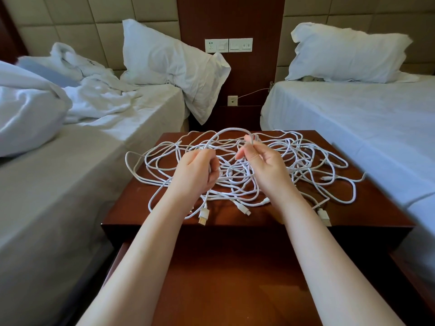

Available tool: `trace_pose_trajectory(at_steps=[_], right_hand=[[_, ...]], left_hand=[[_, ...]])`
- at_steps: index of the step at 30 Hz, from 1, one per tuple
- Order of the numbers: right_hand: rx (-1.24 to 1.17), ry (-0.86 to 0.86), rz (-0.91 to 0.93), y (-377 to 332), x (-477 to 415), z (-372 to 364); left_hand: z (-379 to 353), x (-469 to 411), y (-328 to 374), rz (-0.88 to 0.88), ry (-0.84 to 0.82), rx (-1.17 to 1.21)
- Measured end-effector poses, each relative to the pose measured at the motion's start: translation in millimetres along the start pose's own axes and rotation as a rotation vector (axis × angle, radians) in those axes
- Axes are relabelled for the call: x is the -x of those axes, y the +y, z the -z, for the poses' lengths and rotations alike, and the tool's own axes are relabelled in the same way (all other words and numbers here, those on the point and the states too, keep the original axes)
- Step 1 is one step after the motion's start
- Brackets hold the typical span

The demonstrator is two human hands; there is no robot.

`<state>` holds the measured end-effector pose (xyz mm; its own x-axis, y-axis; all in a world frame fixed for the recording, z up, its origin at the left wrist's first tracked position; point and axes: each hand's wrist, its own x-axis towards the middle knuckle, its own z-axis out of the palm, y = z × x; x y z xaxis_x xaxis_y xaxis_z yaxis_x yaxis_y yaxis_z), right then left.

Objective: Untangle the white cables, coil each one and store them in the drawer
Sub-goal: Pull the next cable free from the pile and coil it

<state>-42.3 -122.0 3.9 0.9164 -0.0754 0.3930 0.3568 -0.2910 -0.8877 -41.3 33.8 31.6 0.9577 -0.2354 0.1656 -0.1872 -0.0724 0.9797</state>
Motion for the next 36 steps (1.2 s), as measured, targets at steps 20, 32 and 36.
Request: trace_pose_trajectory(at_steps=[20, 32, 36], right_hand=[[0.164, 0.085, 0.066, -7, -1, 2], [0.152, -0.188, 0.098, -28, 4, 4], [0.139, -0.145, 0.157, -27, 4, 0]], left_hand=[[17, -5, -7, 0.148, -0.112, -0.116], [16, 1, -12, 0.197, -0.366, -0.337], [15, 4, -9, 0.195, -0.411, -0.379]])
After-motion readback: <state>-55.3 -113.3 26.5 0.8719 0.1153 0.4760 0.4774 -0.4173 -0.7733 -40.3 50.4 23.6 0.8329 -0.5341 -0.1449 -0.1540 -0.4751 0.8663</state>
